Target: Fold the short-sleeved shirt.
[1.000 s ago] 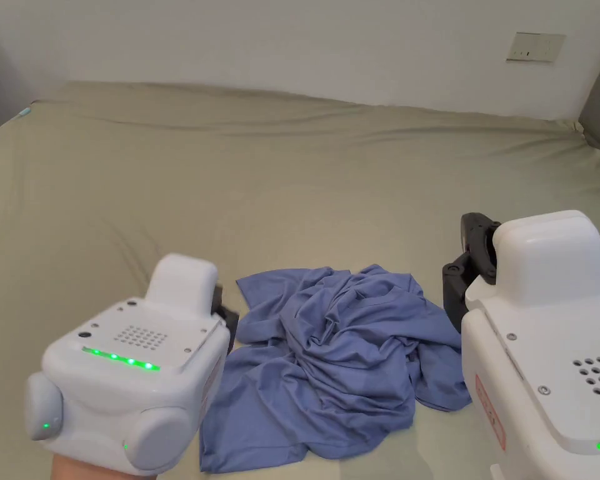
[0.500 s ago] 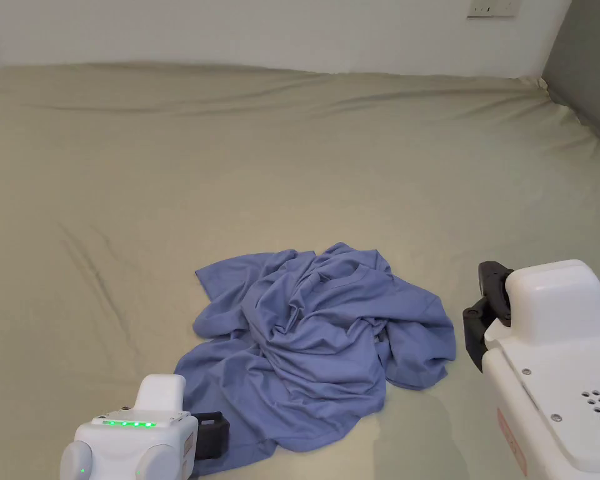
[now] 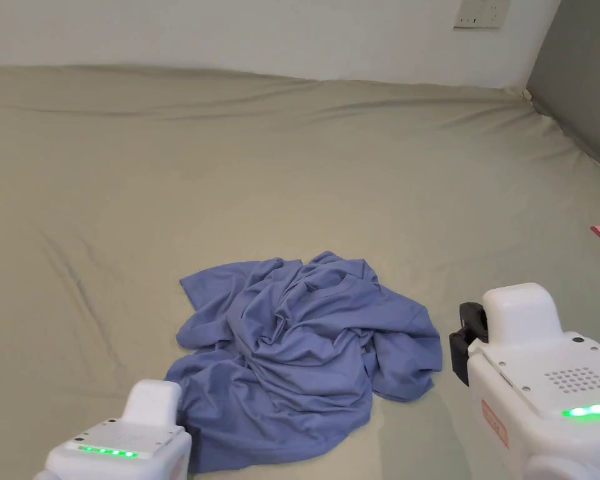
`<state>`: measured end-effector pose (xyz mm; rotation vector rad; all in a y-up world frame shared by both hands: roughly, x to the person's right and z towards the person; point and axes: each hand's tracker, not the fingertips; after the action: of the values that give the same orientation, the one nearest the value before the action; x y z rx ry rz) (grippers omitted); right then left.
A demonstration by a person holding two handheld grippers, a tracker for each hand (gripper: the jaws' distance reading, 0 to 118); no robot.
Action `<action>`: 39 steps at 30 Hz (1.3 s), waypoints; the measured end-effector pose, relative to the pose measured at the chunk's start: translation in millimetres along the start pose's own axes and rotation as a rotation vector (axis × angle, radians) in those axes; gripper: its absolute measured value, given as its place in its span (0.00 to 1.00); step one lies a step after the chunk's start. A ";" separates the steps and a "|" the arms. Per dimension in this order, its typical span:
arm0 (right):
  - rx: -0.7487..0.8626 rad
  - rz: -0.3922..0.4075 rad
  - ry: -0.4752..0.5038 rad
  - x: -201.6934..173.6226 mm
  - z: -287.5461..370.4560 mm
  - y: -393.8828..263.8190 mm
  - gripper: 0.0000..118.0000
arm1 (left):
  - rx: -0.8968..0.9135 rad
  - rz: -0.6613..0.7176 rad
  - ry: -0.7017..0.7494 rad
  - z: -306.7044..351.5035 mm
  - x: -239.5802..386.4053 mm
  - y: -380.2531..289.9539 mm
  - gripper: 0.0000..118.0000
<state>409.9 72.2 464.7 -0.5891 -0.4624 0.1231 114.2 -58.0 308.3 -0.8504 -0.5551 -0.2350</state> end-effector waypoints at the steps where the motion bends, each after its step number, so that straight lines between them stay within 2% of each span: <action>1: -0.030 -0.001 0.006 2.3 -12.0 -0.1 0.09 | 0.026 0.016 0.011 7.8 -5.1 3.6 0.01; 2: -0.068 -0.009 0.024 4.8 -27.4 -0.6 0.21 | 0.058 0.033 0.025 17.1 -16.1 9.5 0.01; 3: -0.108 -0.025 0.052 7.8 -44.9 -2.0 0.41 | 0.081 0.046 0.030 25.6 -21.9 13.5 0.01; 4: -0.151 -0.034 0.053 10.1 -61.7 -3.7 0.72 | 0.095 0.053 0.028 33.0 -26.1 16.4 0.01; 5: -0.189 -0.059 0.082 11.0 -81.5 -6.8 0.87 | 0.107 0.052 0.032 40.7 -29.8 19.1 0.01; 6: -0.235 -0.073 0.088 11.8 -103.2 -10.3 0.94 | 0.123 0.051 0.042 46.2 -37.5 23.1 0.01; 7: -0.266 -0.072 0.091 12.5 -120.3 -13.2 0.94 | 0.132 0.050 0.047 50.9 -39.4 24.6 0.01; 12: -0.425 -0.056 0.058 12.5 -216.5 -32.4 0.94 | 0.153 0.020 0.072 62.9 -43.6 24.5 0.01; 17: -0.487 -0.062 0.081 9.0 -264.5 -42.3 0.93 | 0.113 0.010 0.078 52.4 -39.3 16.3 0.01; 18: -0.500 -0.040 0.094 4.9 -268.6 -44.9 0.88 | 0.105 0.000 0.089 48.8 -38.7 14.3 0.01; 19: -0.510 -0.014 0.105 0.1 -267.5 -47.4 0.71 | 0.101 -0.004 0.095 46.5 -38.6 12.8 0.01; 20: -0.496 0.009 0.138 -4.4 -264.4 -49.7 0.52 | 0.095 0.002 0.094 44.1 -39.3 11.5 0.01; 21: -0.447 -0.036 0.192 -4.8 -256.6 -46.8 0.29 | 0.090 0.012 0.090 42.9 -40.3 10.5 0.01; 22: -0.429 -0.049 0.229 -6.5 -251.0 -44.0 0.11 | 0.091 0.020 0.092 42.0 -41.8 9.8 0.01; 24: -0.402 0.117 0.143 -20.1 -239.7 -41.7 0.11 | 0.095 0.026 0.102 40.1 -43.6 9.7 0.01; 25: -0.406 0.145 0.140 -22.5 -235.8 -41.9 0.11 | 0.100 0.033 0.102 40.6 -45.2 10.6 0.01; 31: -0.250 -0.033 0.153 12.7 -172.2 -13.2 0.11 | 0.238 0.089 0.118 71.3 -62.4 34.3 0.01; 39: 0.078 -0.103 0.086 65.8 -39.5 58.8 0.11 | 0.495 0.132 0.174 148.5 -98.8 96.3 0.01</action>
<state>487.5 116.7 428.1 -0.4908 -0.4018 0.0179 16.6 115.5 270.3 -0.3784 -0.3680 -0.0440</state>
